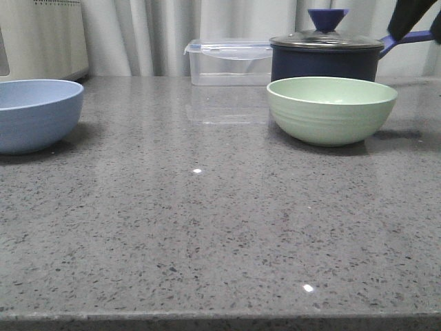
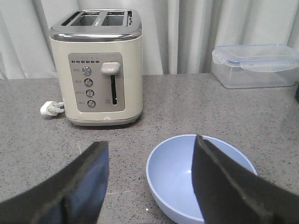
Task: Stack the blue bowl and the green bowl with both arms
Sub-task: 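Lower the right gripper onto the rim of the pale green bowl, then grip the green bowl rim and drag it toward the blue bowl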
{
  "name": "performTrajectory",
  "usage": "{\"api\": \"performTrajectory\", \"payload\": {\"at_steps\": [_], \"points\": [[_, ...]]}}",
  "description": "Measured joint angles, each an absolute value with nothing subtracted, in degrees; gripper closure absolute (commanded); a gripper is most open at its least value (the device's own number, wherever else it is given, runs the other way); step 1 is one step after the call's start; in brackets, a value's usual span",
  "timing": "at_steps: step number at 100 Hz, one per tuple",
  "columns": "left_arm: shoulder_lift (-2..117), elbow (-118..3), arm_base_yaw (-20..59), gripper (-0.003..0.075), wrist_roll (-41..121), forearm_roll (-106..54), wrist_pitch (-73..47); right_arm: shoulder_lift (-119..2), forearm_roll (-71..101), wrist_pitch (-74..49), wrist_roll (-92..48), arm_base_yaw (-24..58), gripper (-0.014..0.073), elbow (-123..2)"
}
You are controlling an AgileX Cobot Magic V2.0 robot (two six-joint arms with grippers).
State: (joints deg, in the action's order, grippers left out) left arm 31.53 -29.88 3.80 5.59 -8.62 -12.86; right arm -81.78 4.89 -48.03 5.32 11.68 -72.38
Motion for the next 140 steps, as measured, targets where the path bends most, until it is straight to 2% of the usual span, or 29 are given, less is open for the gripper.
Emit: {"api": "performTrajectory", "payload": {"at_steps": [45,57,83,100,124,140], "points": [[31.53,-29.88,3.8,0.0335,5.59,-8.62,-12.86,-96.68,6.47,-52.9,5.32,11.68,0.0205,-80.68],[31.53,-29.88,3.8,0.0335,5.59,-8.62,-12.86,-97.9,6.57,-52.9,5.32,11.68,0.0297,-80.68],[31.53,-29.88,3.8,0.0335,5.59,-8.62,-12.86,-97.99,6.7,-52.66,5.33,11.68,0.0566,-80.77],[31.53,-29.88,3.8,0.0335,5.59,-8.62,-12.86,-97.99,6.7,-52.56,5.43,11.68,0.0678,-80.77],[31.53,-29.88,3.8,0.0335,5.59,-8.62,-12.86,-97.99,6.7,-54.3,5.43,12.33,0.0673,-81.89],[31.53,-29.88,3.8,0.0335,5.59,-8.62,-12.86,-97.99,6.7,-55.84,5.35,16.15,0.0673,-84.81]]}}
